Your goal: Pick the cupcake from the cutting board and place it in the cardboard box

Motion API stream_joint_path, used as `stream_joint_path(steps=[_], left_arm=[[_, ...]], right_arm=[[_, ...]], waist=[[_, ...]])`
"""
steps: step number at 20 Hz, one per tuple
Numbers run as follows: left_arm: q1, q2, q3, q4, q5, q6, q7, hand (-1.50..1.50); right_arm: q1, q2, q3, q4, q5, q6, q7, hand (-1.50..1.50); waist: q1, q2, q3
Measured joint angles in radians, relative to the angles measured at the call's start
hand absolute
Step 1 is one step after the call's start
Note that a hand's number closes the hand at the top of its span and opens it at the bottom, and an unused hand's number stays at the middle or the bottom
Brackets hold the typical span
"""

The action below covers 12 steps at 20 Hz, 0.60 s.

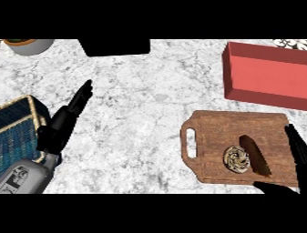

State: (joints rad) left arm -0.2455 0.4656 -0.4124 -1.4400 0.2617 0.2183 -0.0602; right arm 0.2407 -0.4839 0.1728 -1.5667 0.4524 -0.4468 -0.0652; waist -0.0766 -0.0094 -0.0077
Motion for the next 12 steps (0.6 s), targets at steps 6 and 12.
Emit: stream_joint_path(steps=[6, 12], left_arm=[[-0.004, -0.001, -0.010, -0.026, 0.003, -0.018, 0.034, 0.00], [-0.012, -0.009, -0.018, -0.035, -0.007, -0.035, 0.043, 0.00]], right_arm=[[0.197, -0.057, 0.062, -0.241, 0.318, -0.065, 0.205, -1.50], [0.351, -0.068, 0.169, -0.553, 0.480, 0.147, 0.487, -1.50]], waist=[[0.014, -0.001, -0.001], [0.040, 0.005, 0.000]])
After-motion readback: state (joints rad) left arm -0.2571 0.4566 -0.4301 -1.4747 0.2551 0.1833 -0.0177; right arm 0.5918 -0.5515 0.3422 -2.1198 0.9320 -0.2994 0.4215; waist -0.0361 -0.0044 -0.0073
